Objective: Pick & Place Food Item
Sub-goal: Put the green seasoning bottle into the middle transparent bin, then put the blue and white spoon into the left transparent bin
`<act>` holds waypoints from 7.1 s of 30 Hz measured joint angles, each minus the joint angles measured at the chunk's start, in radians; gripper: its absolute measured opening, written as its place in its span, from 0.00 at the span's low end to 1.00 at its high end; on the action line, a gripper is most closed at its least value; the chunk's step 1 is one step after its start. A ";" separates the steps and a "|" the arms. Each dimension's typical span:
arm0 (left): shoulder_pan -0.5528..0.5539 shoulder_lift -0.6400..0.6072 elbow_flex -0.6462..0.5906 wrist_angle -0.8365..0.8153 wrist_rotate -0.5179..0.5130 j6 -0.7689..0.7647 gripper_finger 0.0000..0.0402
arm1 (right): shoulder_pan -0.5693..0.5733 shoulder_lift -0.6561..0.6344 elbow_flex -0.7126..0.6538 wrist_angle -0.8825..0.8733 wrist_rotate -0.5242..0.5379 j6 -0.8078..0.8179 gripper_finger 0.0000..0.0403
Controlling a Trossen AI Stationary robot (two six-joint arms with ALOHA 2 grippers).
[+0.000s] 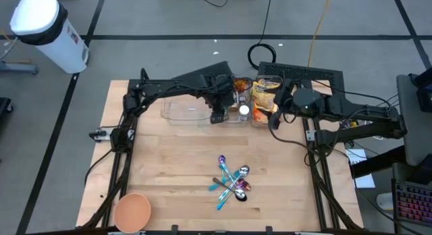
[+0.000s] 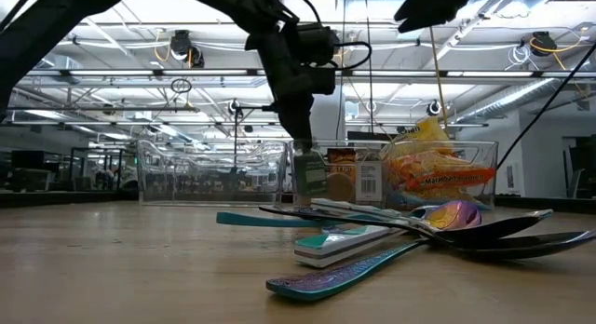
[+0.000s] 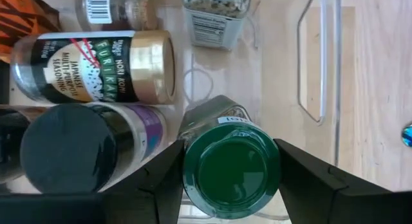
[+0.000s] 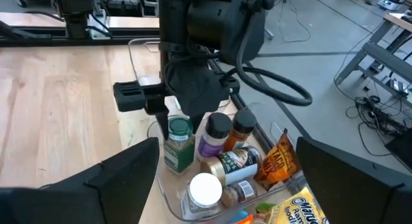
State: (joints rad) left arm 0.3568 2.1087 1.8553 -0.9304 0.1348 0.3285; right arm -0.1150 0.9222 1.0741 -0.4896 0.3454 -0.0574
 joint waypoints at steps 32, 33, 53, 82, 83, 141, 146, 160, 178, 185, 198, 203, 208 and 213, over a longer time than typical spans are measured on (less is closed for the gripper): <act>-0.007 -0.396 -0.114 0.099 0.285 -0.022 0.74 | 0.052 -0.084 -0.001 -0.031 -0.030 0.035 0.89; -0.014 -0.439 -0.171 0.157 0.328 -0.023 0.73 | 0.074 -0.086 -0.001 -0.045 -0.046 0.051 0.89; -0.428 -0.706 -1.117 1.270 0.181 -0.391 0.77 | 0.523 -0.069 -0.634 0.811 -0.057 0.267 0.89; -0.495 -0.685 -1.119 1.330 -0.137 -0.352 0.73 | 0.494 -0.854 -0.867 0.441 0.072 0.041 0.85; -0.495 -0.685 -1.119 1.335 -0.137 -0.350 0.72 | 0.482 -0.861 -0.878 0.451 0.072 0.028 0.85; -0.574 -0.157 -0.887 1.304 -0.076 -0.066 0.47 | -0.127 -0.908 -0.953 0.462 -0.216 0.038 0.86; -0.563 -0.150 -0.881 1.304 -0.079 -0.041 0.45 | -0.127 -0.908 -0.953 0.462 -0.216 0.038 0.86; -0.540 -0.122 -0.882 1.275 -0.006 -0.049 0.36 | -0.127 -0.908 -0.953 0.463 -0.216 0.038 0.86; -0.539 -0.125 -0.882 1.252 -0.012 -0.052 0.09 | -0.127 -0.908 -0.953 0.463 -0.216 0.038 0.86; -0.539 -0.125 -0.882 1.250 -0.012 -0.053 0.07 | -0.127 -0.908 -0.953 0.463 -0.216 0.038 0.86; -0.541 -0.300 -0.883 1.210 -0.062 -0.103 0.07 | -0.127 -0.908 -0.953 0.463 -0.216 0.038 0.86; -0.540 -0.476 -0.883 1.013 -0.199 -0.077 0.07 | -0.127 -0.908 -0.953 0.463 -0.216 0.038 0.86; -0.506 -0.695 -0.884 0.793 -0.341 -0.071 0.07 | -0.127 -0.908 -0.953 0.462 -0.217 0.038 0.86; -0.430 -0.899 -0.931 0.674 -0.417 -0.070 0.07 | -0.127 -0.908 -0.953 0.462 -0.216 0.038 0.86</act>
State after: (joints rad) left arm -0.0736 1.2093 0.9243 -0.2568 -0.2820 0.2590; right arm -0.2424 0.0143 0.1211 -0.0273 0.1291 -0.0193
